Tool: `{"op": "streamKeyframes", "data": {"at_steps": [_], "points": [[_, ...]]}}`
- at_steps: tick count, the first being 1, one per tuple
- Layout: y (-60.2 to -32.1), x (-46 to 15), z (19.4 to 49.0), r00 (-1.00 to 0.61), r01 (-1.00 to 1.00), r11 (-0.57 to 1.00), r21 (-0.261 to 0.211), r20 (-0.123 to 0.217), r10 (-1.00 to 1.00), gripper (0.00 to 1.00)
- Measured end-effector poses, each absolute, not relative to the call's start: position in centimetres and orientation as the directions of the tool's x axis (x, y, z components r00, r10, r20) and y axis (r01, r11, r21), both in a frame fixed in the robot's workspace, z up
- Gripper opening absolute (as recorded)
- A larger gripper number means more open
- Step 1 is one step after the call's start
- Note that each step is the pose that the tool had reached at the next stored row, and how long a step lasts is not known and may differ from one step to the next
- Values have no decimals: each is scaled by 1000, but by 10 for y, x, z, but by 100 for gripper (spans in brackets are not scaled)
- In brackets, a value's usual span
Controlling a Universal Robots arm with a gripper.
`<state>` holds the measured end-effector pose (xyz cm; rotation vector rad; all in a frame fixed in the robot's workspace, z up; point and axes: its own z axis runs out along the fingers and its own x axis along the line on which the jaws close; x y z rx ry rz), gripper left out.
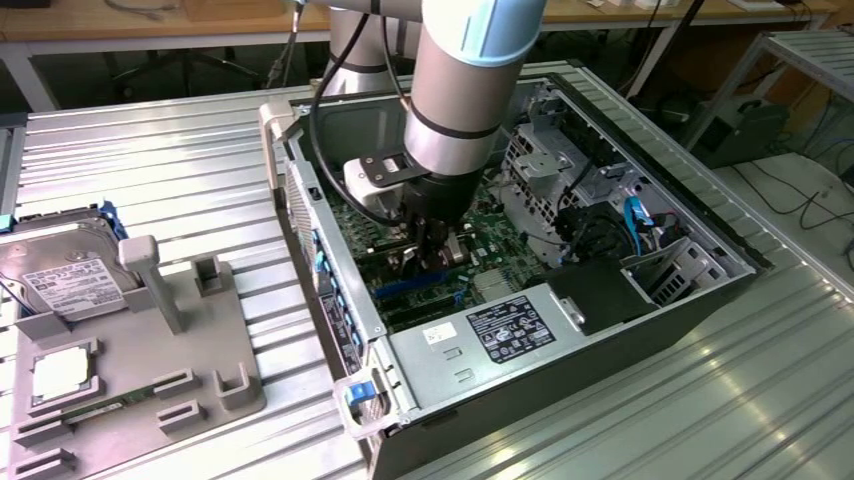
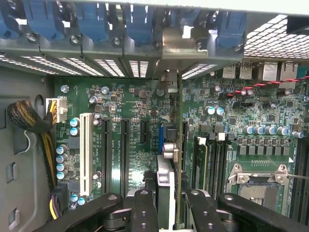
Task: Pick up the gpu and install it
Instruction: 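Insert the gpu into the slot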
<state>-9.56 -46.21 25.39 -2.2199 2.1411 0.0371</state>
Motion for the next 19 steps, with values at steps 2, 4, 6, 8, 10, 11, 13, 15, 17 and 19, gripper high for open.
{"op": "streamKeyframes", "data": {"at_steps": [2, 4, 6, 8, 10, 11, 13, 15, 17, 19], "points": [[-462, -96, 254, 37, -999, -36, -28, -57, -998, 28], [-461, -96, 254, 38, -999, -36, -34, -56, -998, 28], [-461, -96, 254, 39, -999, -37, -39, -56, -998, 28], [-461, -96, 254, 40, -998, -38, -42, -56, -998, 28], [-461, -96, 254, 41, -998, -38, -43, -56, -998, 28], [-461, -96, 254, 40, -998, -38, -43, -56, -998, 28], [-461, -97, 254, 41, -998, -38, -43, -56, -998, 28], [-461, -100, 253, 40, -998, -38, -43, -56, -998, 28], [-461, -100, 253, 41, -998, -38, -43, -56, -998, 28], [-460, -101, 253, 41, -998, -38, -43, -56, -998, 28]]}}
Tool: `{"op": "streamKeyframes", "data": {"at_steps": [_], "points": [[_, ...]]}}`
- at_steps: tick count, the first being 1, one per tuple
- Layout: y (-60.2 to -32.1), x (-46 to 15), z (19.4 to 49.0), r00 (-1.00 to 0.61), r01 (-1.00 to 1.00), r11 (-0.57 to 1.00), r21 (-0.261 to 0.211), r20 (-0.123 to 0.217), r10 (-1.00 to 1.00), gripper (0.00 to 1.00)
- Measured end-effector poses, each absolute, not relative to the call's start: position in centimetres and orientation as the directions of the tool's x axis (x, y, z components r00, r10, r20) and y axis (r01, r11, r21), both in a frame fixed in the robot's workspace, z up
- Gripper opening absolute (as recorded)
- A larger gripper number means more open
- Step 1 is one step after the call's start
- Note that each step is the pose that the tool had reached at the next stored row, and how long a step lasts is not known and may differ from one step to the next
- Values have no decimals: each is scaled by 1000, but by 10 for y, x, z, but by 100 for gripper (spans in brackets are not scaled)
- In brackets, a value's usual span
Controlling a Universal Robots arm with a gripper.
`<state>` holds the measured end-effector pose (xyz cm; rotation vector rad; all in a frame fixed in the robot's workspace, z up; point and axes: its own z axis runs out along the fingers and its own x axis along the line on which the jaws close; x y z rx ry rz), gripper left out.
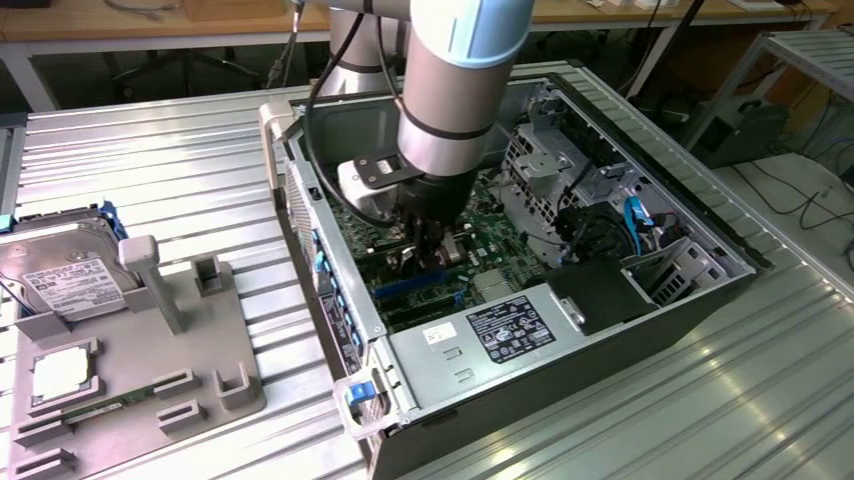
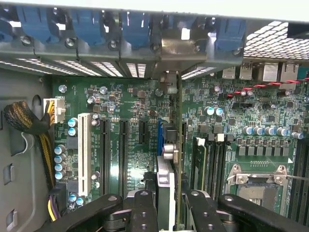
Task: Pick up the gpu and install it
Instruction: 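Insert the gpu into the slot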
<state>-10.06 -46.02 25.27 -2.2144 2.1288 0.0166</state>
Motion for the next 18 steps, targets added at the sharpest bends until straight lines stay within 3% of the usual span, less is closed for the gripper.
{"op": "streamKeyframes", "data": {"at_steps": [18], "points": [[-461, -101, 248, 30, -999, -27, -43, -56, -998, 28]]}}
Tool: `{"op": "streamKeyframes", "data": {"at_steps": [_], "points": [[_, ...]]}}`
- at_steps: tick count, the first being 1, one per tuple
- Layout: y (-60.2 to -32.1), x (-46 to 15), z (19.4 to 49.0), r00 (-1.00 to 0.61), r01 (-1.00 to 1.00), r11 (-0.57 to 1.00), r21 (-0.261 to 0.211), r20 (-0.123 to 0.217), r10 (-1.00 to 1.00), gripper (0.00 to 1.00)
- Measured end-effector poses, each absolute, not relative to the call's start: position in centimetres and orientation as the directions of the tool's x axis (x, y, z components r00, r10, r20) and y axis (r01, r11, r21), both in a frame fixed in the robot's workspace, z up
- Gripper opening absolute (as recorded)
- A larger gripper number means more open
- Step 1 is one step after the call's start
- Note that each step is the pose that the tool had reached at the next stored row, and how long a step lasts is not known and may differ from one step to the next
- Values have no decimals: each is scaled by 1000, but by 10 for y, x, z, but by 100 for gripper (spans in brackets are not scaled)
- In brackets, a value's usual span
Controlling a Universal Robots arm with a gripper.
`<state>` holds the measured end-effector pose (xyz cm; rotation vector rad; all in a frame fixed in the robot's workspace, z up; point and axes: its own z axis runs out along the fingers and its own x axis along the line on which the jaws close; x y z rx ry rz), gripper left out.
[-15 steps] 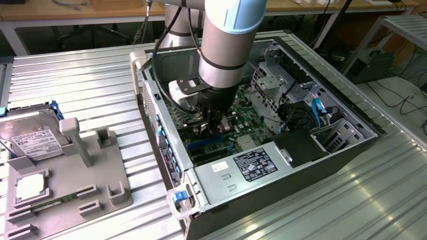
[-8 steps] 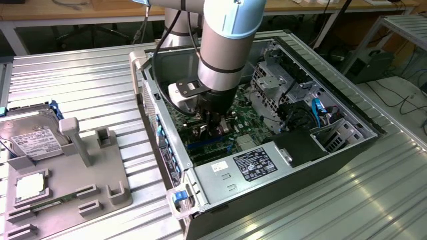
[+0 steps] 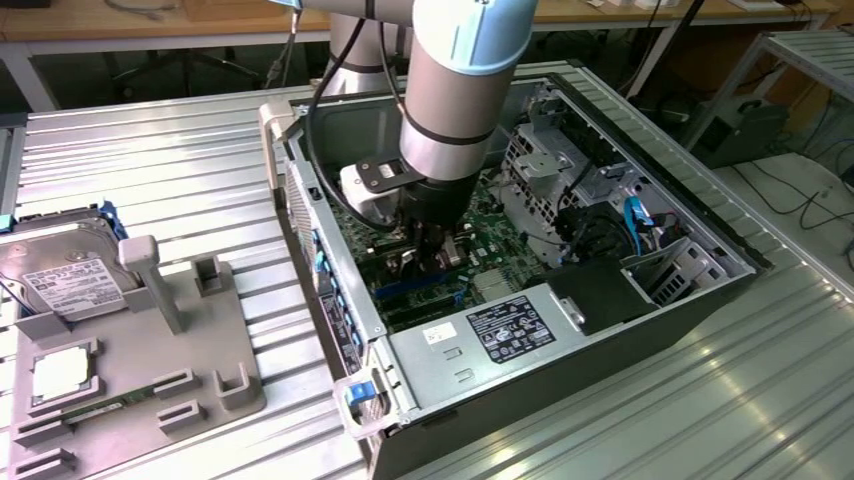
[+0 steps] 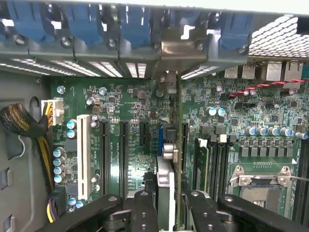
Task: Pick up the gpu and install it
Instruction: 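Insert the gpu into the slot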
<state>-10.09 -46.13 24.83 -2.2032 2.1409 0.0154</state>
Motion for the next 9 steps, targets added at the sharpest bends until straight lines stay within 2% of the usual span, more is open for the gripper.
{"op": "streamKeyframes", "data": {"at_steps": [9], "points": [[-461, -101, 248, 23, -999, -21, -31, -56, -998, 28]]}}
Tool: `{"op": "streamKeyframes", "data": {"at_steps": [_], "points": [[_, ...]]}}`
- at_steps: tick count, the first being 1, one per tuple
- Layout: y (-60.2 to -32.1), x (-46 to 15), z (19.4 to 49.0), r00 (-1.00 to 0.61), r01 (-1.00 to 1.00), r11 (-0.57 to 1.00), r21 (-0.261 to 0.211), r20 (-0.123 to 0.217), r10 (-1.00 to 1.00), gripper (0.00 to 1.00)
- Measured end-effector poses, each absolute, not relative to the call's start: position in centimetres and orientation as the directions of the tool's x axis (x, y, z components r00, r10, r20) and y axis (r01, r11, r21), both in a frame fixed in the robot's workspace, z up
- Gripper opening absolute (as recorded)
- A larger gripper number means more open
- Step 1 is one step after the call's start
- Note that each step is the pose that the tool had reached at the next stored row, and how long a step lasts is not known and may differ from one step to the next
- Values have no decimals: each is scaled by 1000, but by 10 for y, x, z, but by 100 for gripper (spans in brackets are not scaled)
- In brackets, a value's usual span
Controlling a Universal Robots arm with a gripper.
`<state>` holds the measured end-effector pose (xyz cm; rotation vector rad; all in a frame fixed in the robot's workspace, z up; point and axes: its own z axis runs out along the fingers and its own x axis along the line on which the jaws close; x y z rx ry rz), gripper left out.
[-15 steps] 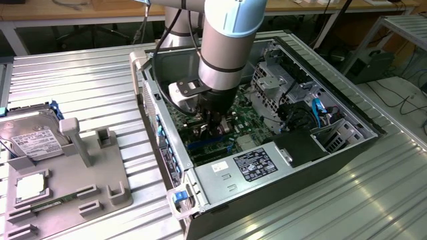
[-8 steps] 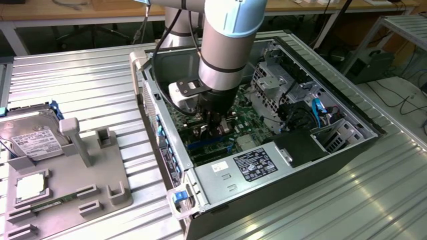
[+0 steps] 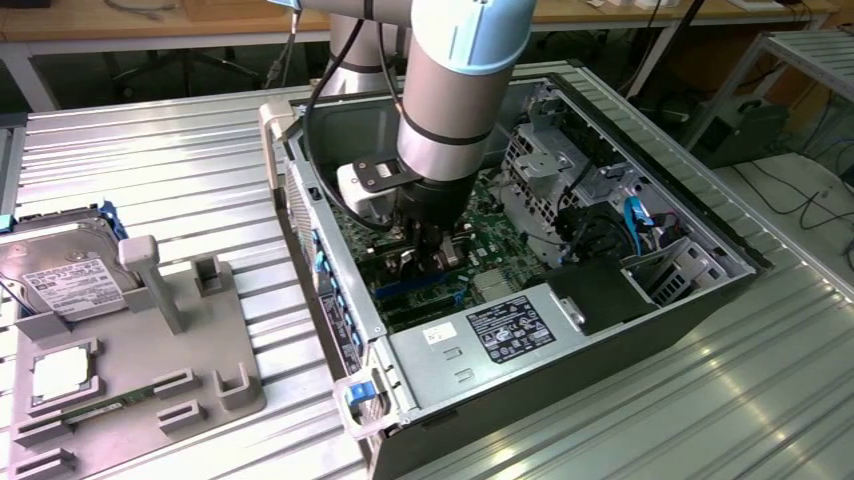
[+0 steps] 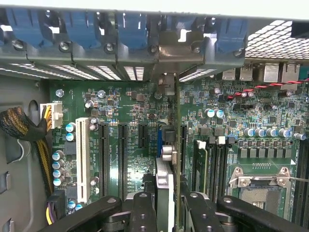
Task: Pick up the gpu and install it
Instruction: 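Insert the gpu into the slot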
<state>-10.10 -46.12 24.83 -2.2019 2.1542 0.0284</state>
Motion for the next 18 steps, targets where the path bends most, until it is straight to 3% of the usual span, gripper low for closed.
{"op": "streamKeyframes", "data": {"at_steps": [18], "points": [[-461, -101, 248, -3, -1000, 5, -31, -56, -998, 28]]}}
